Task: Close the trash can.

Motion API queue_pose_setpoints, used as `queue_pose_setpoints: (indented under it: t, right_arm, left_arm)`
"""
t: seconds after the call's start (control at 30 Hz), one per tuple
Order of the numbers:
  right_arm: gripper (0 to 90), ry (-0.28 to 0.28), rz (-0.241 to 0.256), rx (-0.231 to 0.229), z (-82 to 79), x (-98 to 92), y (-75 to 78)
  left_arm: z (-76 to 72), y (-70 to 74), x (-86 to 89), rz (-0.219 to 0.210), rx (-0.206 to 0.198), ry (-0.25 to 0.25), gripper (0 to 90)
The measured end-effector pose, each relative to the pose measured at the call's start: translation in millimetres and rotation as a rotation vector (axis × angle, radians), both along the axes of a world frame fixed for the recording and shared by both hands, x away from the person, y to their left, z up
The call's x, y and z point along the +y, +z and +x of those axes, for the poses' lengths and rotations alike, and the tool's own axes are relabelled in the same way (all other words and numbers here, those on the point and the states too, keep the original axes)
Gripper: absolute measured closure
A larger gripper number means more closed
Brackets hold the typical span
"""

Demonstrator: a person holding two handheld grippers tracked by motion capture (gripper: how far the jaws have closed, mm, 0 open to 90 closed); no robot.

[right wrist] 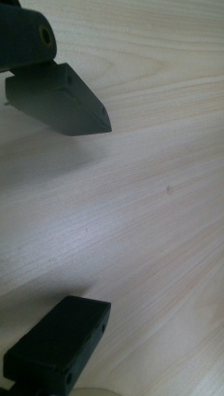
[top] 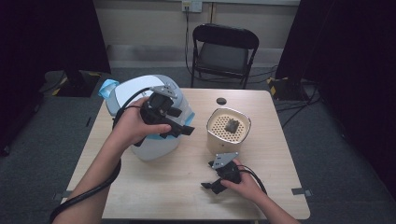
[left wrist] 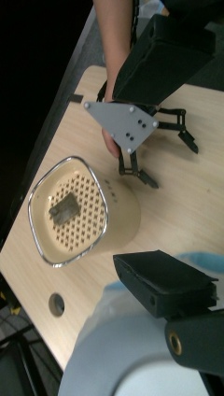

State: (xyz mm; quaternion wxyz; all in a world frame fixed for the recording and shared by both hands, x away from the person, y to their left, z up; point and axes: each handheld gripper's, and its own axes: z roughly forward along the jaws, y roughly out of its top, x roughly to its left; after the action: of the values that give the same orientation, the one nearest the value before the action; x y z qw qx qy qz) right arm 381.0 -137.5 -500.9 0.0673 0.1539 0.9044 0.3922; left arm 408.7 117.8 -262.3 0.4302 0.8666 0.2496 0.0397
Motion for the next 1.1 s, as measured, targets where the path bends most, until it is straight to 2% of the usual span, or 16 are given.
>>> queue_pose_setpoints:
  t: [0.17,0.43,0.63,0.77,0.9,1.1]
  right_arm:
    - [11.6,0.0,0.0,-0.001,0.1,-0.1,0.1]
    - [11.6,0.0,-0.001,-0.001,0.0,0.0,0.1]
    - [11.6,0.001,0.001,-0.005,0.3,0.0,-0.1]
    - [11.6,-0.001,0.0,-0.003,0.1,0.0,-0.1]
    - [11.6,-0.001,0.001,-0.003,0.0,0.1,-0.1]
    - [11.6,0.0,0.001,-0.004,0.0,0.0,-0.1]
  left_arm:
    - [-4.5,-10.9,-8.2,-0.03,0.016,-0.025,17.5]
    - [-13.1,-34.5,-17.9,-0.03,0.041,-0.074,17.5]
    - [-18.9,-56.6,-20.9,-0.013,0.051,-0.094,17.6]
    - [-21.9,-72.8,-20.2,0.021,0.061,-0.1,17.7]
    - [-24.6,-90.1,-17.4,0.02,0.054,-0.104,17.9]
    - [-27.5,-113.3,-14.8,0.018,0.075,-0.11,17.8]
